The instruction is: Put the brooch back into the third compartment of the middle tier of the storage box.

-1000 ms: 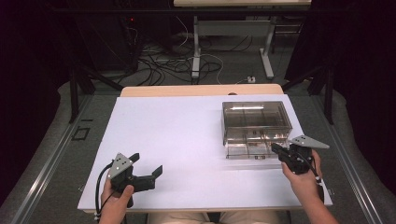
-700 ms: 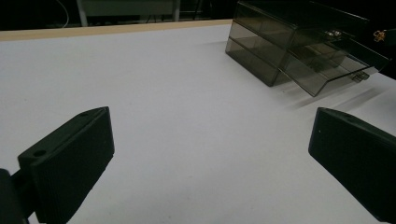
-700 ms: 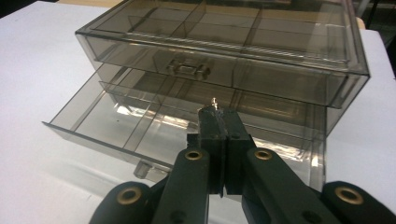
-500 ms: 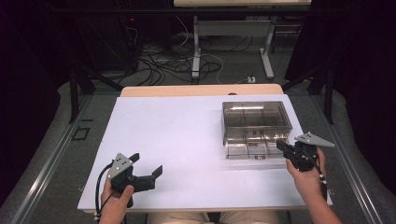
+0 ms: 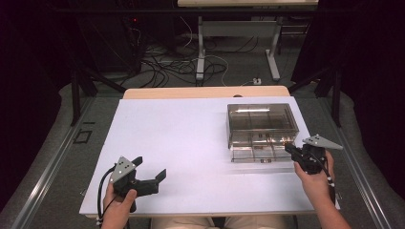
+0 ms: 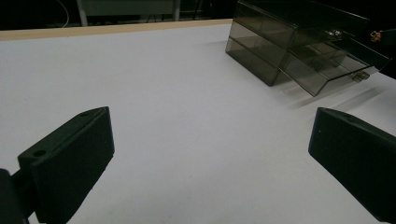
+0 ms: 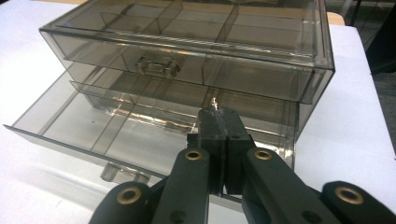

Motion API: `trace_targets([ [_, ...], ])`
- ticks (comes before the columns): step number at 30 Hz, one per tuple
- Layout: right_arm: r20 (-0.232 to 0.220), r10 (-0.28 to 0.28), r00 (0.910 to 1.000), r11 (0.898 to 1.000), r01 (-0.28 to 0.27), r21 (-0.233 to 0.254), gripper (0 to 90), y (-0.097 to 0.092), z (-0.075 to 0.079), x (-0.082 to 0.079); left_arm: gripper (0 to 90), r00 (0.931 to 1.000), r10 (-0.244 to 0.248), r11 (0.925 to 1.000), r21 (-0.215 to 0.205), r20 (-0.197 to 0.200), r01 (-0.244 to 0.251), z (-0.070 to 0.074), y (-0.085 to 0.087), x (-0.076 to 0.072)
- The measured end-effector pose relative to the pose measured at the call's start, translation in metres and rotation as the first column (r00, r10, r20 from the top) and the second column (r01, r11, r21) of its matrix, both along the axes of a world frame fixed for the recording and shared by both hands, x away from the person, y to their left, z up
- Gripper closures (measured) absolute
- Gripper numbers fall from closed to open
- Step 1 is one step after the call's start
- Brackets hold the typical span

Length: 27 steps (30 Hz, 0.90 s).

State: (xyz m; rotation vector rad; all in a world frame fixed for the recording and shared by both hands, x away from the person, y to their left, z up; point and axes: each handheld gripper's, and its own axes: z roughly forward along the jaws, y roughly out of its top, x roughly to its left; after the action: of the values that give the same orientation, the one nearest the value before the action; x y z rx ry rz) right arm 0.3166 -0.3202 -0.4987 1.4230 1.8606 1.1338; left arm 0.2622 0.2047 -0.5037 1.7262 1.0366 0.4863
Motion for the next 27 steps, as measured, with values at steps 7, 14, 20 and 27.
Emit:
trace_targets([
  [7, -0.014, -0.009, 0.9999, 1.000, 0.009, -0.012, 90.0, -0.003, -0.004, 0.003, 0.4, 1.0000, 0.000, 1.0000, -0.009, -0.004, 0.000, 0.000, -0.001, 0.000],
  [14, -0.017, -0.009, 0.9998, 1.000, 0.009, -0.014, 90.0, -0.003, -0.007, 0.004, 0.4, 1.0000, 0.001, 0.9999, -0.011, -0.004, -0.001, 0.000, 0.000, 0.000],
  [20, -0.034, -0.007, 0.9994, 1.000, 0.007, -0.013, 90.0, -0.004, -0.008, 0.004, 0.4, 1.0000, 0.000, 1.0000, 0.002, -0.004, 0.000, 0.000, 0.000, 0.001],
  [27, -0.047, -0.007, 0.9989, 1.000, 0.005, -0.026, 90.0, -0.005, -0.011, 0.003, 0.4, 1.0000, 0.002, 1.0000, -0.006, -0.005, -0.002, 0.000, 0.000, 0.001],
])
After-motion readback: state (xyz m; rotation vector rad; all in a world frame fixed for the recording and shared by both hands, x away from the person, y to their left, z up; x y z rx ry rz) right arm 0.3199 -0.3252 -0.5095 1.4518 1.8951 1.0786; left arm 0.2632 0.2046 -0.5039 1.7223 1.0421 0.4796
